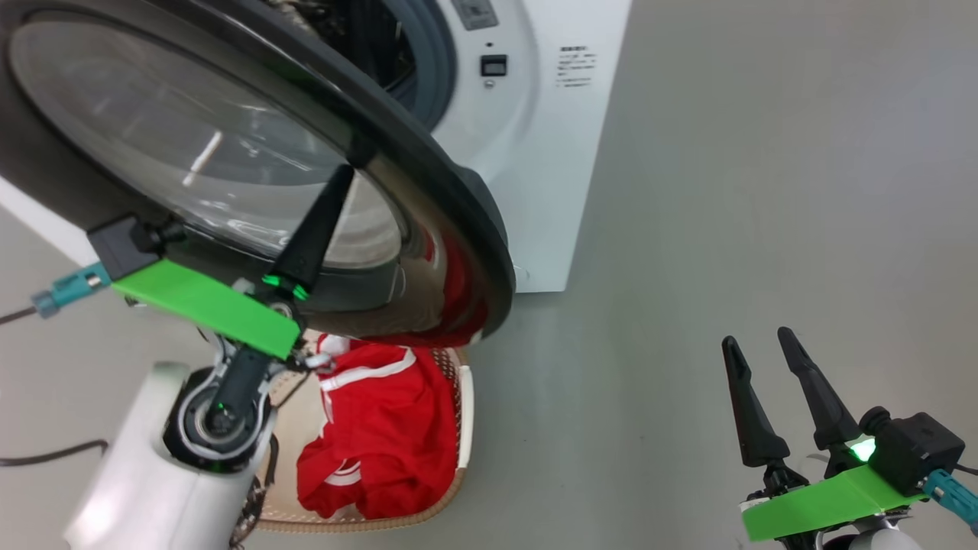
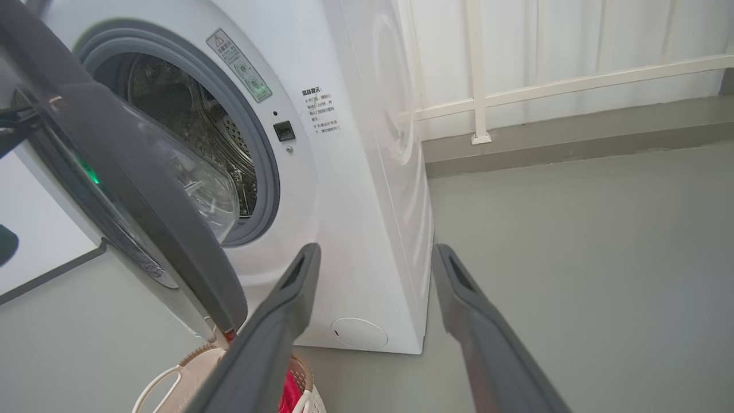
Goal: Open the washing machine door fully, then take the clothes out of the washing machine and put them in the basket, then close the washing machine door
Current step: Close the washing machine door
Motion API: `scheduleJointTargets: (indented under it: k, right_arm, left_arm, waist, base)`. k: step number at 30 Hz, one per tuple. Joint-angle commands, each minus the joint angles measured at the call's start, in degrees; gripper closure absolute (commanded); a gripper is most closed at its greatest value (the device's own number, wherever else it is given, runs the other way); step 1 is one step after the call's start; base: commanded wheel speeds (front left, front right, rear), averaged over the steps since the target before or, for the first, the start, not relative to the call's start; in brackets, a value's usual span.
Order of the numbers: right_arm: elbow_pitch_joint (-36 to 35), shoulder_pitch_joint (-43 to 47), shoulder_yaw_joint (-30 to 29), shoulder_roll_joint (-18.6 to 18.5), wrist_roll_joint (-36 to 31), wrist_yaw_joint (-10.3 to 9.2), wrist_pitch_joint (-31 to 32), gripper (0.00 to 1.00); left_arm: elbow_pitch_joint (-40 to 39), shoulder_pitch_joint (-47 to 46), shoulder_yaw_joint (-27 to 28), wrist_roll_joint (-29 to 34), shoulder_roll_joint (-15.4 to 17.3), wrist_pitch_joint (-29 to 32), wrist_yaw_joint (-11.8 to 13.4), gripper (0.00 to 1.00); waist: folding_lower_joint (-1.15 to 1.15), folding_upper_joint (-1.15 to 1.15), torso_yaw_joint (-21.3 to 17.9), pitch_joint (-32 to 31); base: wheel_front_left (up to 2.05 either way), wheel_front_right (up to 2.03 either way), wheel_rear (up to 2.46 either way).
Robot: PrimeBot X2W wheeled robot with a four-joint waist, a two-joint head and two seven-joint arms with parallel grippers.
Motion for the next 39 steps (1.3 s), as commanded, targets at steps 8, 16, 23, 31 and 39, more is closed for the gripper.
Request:
scheduleJointTargets:
  k: [8,16,23,31,39]
  right_arm:
    - [-1.4,-1.6,1.6,0.2,-0.6,0.43,-0.4,0.0]
    - [-1.4,-2.1,1.8,0.5,-0.6,0.43,-0.4,0.0]
    - [-1.3,-2.2,1.4,0.7,-0.5,0.43,-0.4,0.0]
    - [-1.2,-1.4,0.8,0.7,-0.6,0.43,-0.4,0.0]
    - [-1.2,-0.2,0.4,0.3,-0.9,0.43,-0.4,0.0]
  left_arm:
    - [2.4,-7.2,0.6,-1.7,3.6,-4.7,-0.4,1.0]
    - [6.1,-11.9,-0.5,-3.0,5.0,-7.3,-0.4,1.0]
    - [7.1,-12.5,-1.4,-4.3,6.2,-8.7,-0.4,1.0]
    - [5.8,-8.0,-4.4,-4.2,7.6,-10.5,-0.4,1.0]
    - [4.1,0.2,-5.5,-5.5,9.1,-13.7,-0.4,1.0]
  waist:
    - [0.0,0.0,-3.6,0.8]
    - [0.0,0.0,-5.3,1.4]
    - [0.0,0.0,-5.7,1.2]
    - [0.0,0.0,-4.7,-0.3]
    - [0.0,0.0,-3.5,-2.2]
  base:
    - [0.0,0.0,0.0]
    - [0.0,0.0,0.0]
    - [0.0,0.0,0.0]
    - [0.0,0.0,0.0]
    - [0.0,0.0,0.0]
